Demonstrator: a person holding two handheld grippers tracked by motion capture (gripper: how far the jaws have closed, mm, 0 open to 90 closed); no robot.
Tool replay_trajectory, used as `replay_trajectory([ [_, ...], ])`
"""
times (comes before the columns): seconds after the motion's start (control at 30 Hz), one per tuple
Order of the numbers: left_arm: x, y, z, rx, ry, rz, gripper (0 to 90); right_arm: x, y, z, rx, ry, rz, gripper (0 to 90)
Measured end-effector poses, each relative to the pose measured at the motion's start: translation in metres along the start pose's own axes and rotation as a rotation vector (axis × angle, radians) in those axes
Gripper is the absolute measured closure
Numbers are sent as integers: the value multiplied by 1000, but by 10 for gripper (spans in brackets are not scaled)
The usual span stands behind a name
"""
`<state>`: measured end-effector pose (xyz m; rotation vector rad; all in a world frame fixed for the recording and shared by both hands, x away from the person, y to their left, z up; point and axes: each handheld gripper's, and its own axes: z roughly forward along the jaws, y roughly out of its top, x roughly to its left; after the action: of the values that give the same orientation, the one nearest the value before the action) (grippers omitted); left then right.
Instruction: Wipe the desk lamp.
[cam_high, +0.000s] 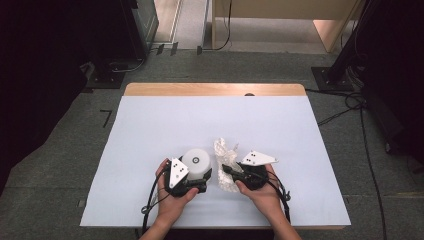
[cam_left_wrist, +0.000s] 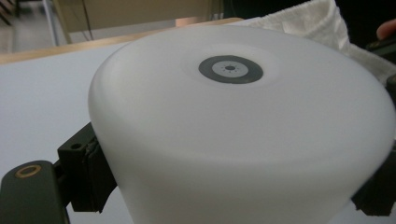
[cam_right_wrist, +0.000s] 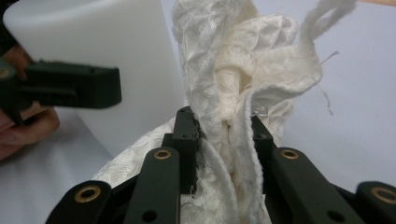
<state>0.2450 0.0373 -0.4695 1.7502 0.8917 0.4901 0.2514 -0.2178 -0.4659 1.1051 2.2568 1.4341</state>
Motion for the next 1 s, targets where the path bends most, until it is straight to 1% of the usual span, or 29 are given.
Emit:
replay_trajectory([
  [0.07,12,3,-4,-40,-81,-52,88,2,0,0,-1,3,3,724],
  [0.1,17,5,-7,-56,-120,-62,88,3,0,1,-1,7,3,724],
  [0.13,21,8,-9,-65,-154,-60,88,4,0,2,-1,16,-2,724],
  [0.17,23,11,-12,-76,-186,-51,88,6,0,3,1,26,7,724],
  [0.23,24,14,-16,-94,-235,-16,88,12,0,6,6,47,4,724],
  [0.27,22,16,-17,-96,-252,10,87,15,0,8,7,52,-9,725],
  [0.3,20,16,-17,-96,-257,34,88,19,0,9,7,52,-17,725],
  [0.33,20,16,-17,-96,-257,34,88,19,0,9,7,52,-17,725],
  [0.37,18,17,-18,-92,-261,56,88,23,1,9,2,52,-25,727],
  [0.4,15,16,-17,-82,-281,80,88,24,2,8,-2,52,-26,728],
  [0.43,15,16,-17,-82,-281,80,88,24,3,6,-10,46,-27,729],
  [0.47,14,16,-16,-74,-294,88,88,24,3,6,-10,46,-27,729],
  [0.5,11,15,-13,-54,-299,103,88,23,5,2,-31,46,-22,730],
  [0.57,7,12,-10,-25,-291,137,88,22,9,-4,-61,56,-20,730],
  [0.6,5,11,-8,-9,-287,154,88,22,11,-7,-75,52,-21,730],
  [0.63,4,10,-7,-1,-285,162,88,22,13,-9,-88,48,-30,730],
  [0.73,4,10,-4,9,-298,160,88,22,19,-18,-123,54,-35,730],
  [0.87,4,9,-3,22,-298,167,88,23,21,-24,-162,53,-47,730],
  [0.93,5,9,-3,22,-291,170,88,24,21,-22,-159,50,-56,731],
  [1.0,5,11,-5,12,-291,163,88,23,19,-20,-145,53,-47,731],
])
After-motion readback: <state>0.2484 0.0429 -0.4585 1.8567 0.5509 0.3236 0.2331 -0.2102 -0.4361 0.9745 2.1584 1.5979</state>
